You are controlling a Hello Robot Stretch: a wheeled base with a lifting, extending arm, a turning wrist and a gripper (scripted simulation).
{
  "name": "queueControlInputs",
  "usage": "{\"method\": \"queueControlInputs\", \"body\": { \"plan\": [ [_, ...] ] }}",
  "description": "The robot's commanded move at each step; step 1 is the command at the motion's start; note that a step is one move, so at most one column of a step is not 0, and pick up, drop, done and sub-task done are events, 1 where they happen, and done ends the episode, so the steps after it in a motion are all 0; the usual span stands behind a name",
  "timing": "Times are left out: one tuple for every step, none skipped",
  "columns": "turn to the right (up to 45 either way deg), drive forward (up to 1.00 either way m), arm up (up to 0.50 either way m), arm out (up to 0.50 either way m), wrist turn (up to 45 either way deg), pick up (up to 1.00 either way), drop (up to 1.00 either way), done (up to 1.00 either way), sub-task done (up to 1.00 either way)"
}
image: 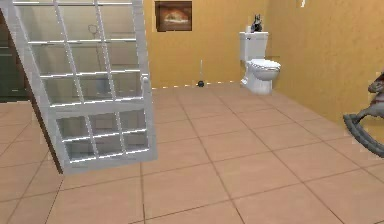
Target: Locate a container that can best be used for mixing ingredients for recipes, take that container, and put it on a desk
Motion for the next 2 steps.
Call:
{"method": "queueControlInputs", "body": {
  "plan": [
    [-21.0,0.00,0.00,0.00,0.0,0.00,0.00,0.00,0.00],
    [0.0,1.00,0.00,0.00,0.0,0.00,0.00,0.00,0.00]
  ]
}}
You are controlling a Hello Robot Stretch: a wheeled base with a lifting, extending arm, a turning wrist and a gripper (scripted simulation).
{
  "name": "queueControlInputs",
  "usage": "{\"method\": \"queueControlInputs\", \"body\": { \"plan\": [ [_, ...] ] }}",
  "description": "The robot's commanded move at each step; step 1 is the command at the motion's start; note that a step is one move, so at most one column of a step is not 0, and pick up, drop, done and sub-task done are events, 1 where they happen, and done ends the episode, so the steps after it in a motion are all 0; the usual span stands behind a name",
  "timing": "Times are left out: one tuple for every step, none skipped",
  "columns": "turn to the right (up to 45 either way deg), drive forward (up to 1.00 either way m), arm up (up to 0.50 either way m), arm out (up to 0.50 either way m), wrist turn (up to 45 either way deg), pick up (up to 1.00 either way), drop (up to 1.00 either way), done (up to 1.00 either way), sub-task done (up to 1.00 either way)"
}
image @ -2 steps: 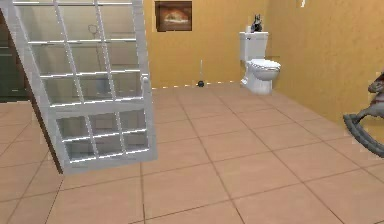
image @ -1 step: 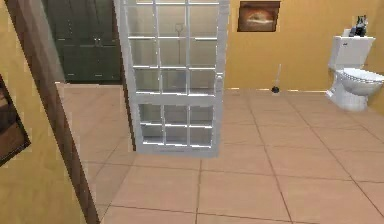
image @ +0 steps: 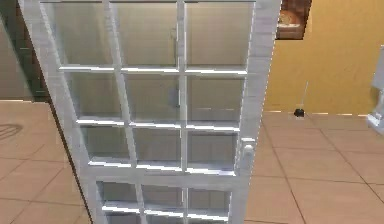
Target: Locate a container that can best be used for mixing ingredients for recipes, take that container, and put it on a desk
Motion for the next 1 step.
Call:
{"method": "queueControlInputs", "body": {
  "plan": [
    [-36.0,0.00,0.00,0.00,0.0,0.00,0.00,0.00,0.00]
  ]
}}
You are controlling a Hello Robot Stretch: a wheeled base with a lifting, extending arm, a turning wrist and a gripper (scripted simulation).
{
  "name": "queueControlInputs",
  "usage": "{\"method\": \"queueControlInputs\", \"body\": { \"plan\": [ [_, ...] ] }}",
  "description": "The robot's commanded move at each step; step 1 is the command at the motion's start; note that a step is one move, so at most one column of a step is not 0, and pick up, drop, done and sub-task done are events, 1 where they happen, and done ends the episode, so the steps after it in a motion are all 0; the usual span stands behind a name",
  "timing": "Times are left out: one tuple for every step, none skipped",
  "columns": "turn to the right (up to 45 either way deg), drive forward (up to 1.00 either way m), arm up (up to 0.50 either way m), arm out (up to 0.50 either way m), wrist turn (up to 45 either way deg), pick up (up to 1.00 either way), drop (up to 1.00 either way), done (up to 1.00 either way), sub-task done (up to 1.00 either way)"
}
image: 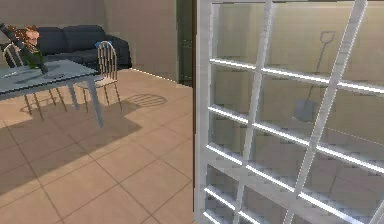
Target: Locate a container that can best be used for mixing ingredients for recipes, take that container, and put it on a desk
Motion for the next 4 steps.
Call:
{"method": "queueControlInputs", "body": {
  "plan": [
    [0.0,0.05,0.00,0.00,0.0,0.00,0.00,0.00,0.00],
    [-27.0,0.00,0.00,0.00,0.0,0.00,0.00,0.00,0.00],
    [0.0,0.95,0.00,0.00,0.0,0.00,0.00,0.00,0.00],
    [-33.0,0.00,0.00,0.00,0.0,0.00,0.00,0.00,0.00]
  ]
}}
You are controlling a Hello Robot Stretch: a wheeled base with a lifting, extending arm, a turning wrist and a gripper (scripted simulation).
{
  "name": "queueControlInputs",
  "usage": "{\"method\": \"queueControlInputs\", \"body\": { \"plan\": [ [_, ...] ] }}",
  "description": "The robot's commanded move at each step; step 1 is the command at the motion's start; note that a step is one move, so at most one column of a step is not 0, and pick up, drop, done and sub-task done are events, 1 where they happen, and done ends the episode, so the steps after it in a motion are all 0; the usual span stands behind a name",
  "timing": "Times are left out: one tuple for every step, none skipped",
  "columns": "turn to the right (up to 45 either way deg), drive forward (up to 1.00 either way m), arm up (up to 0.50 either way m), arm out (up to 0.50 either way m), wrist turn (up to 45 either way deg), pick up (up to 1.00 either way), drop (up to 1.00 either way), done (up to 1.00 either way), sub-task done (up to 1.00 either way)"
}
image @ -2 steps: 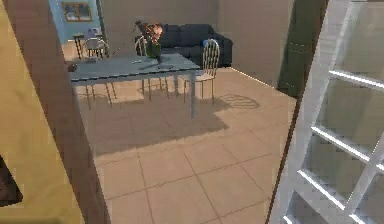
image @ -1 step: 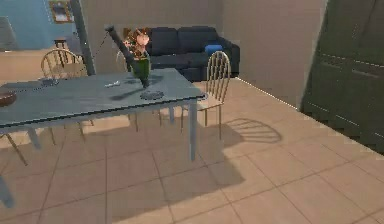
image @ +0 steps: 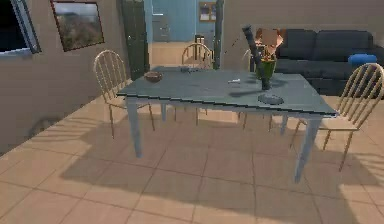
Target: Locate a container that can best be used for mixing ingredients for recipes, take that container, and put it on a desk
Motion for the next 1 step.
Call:
{"method": "queueControlInputs", "body": {
  "plan": [
    [0.0,1.00,0.00,0.00,0.0,0.00,0.00,0.00,0.00]
  ]
}}
